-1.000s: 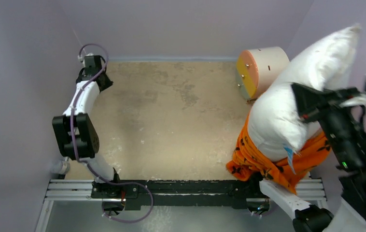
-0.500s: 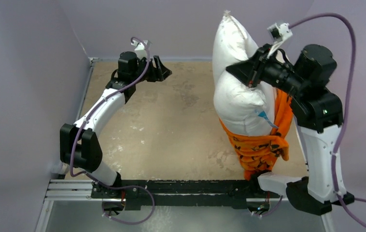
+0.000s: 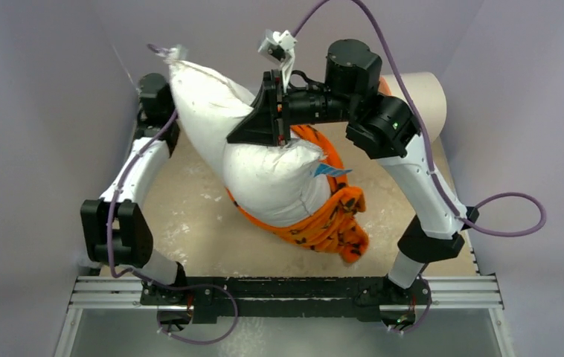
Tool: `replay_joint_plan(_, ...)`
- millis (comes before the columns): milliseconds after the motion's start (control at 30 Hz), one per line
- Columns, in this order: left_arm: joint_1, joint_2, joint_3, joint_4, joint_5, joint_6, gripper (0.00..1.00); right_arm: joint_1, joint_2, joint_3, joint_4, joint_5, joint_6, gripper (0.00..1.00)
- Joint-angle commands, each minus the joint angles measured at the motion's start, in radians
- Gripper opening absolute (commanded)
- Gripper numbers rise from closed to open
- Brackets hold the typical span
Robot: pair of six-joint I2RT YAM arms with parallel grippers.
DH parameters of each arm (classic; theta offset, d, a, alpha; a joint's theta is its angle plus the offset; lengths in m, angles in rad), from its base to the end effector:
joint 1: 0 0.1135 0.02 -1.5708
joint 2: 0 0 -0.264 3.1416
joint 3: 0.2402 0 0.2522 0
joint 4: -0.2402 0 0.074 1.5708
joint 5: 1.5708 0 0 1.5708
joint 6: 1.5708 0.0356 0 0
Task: Remove the pillowcase from the pillow
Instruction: Remove the pillow from the pillowcase.
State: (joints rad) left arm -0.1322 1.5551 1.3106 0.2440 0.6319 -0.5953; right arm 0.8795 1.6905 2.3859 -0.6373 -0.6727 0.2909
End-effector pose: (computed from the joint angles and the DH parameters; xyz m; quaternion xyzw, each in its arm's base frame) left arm 0.3648 -0.0697 0.3763 0.0595 0.7047 -0.4445 0.5498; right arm 0.1760 0.2475 0.5845 -0.4176 0.5503 0.5681 0.4472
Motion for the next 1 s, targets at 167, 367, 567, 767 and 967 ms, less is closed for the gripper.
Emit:
replay_joint_plan(167, 0.268, -0.151, -0.115, 0.638, 0.253, -0.497, 0.57, -0.057, -0.168, 0.098, 0.291, -0.046, 0.017, 0.0)
replay_joint_plan(367, 0.289, -0.204, -0.224, 0.931, 0.305, -0.811, 0.57, -0.206, -0.329, -0.156, 0.306, 0.001, 0.008, 0.0)
replay_joint_plan(567, 0.289, -0.281, -0.333, 1.018, 0.271, -0.96, 0.59, -0.251, -0.419, -0.282, 0.27, 0.097, -0.038, 0.0)
replay_joint_plan(767, 0.289, -0.324, -0.415, 1.113, 0.315, -1.031, 0.6, -0.264, -0.48, -0.335, 0.243, 0.171, -0.065, 0.0)
replay_joint_plan(967, 0.288, -0.352, -0.479, 1.225, 0.383, -1.098, 0.61, -0.265, -0.495, -0.364, 0.232, 0.191, -0.076, 0.0)
